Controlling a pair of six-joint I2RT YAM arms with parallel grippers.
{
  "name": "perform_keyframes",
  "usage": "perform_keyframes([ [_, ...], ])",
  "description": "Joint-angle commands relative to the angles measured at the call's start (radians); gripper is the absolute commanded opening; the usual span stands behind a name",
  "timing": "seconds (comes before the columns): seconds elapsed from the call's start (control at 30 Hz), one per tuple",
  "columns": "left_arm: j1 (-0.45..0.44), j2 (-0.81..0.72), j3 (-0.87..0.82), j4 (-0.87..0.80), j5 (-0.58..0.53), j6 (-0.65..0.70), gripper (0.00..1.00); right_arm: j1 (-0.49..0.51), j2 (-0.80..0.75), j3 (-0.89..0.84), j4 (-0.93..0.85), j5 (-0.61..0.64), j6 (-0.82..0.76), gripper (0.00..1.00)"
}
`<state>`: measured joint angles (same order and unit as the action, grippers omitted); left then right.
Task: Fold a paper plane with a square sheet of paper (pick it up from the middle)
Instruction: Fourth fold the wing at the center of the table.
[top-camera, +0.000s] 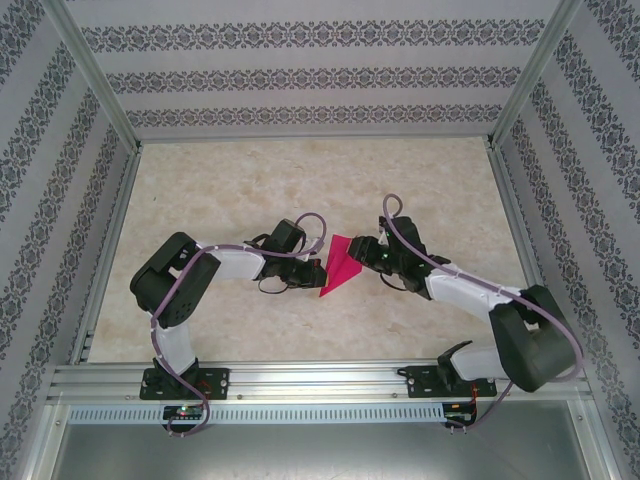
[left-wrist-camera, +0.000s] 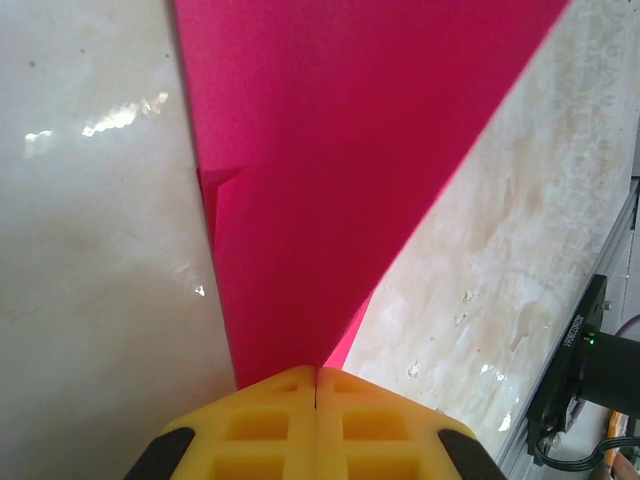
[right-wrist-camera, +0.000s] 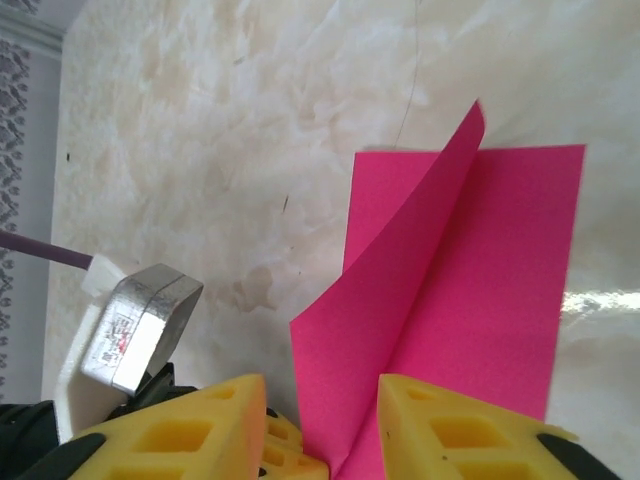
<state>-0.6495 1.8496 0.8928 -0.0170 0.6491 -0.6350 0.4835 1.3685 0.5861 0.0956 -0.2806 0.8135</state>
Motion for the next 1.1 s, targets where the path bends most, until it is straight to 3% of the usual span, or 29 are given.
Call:
perform_keyframes([
  [0.0,0.014,0.019,0.012,0.042,0.038,-0.010,0.00,0.005,0.082,0.041,0.075,-0.143,-0.020,0.29],
  [0.1,0.019,0.023,0.013,0.047,0.053,-0.018,0.00,0.023,0.122,0.034,0.178,-0.173,0.023,0.29],
  [0.33,0.037,0.034,-0.021,0.117,0.089,-0.064,0.00,0.029,0.205,0.076,0.182,-0.214,0.032,0.23],
  [1.07,0.048,0.042,-0.040,0.108,0.082,-0.070,0.00,0.027,0.355,0.126,0.216,-0.229,0.036,0.24],
])
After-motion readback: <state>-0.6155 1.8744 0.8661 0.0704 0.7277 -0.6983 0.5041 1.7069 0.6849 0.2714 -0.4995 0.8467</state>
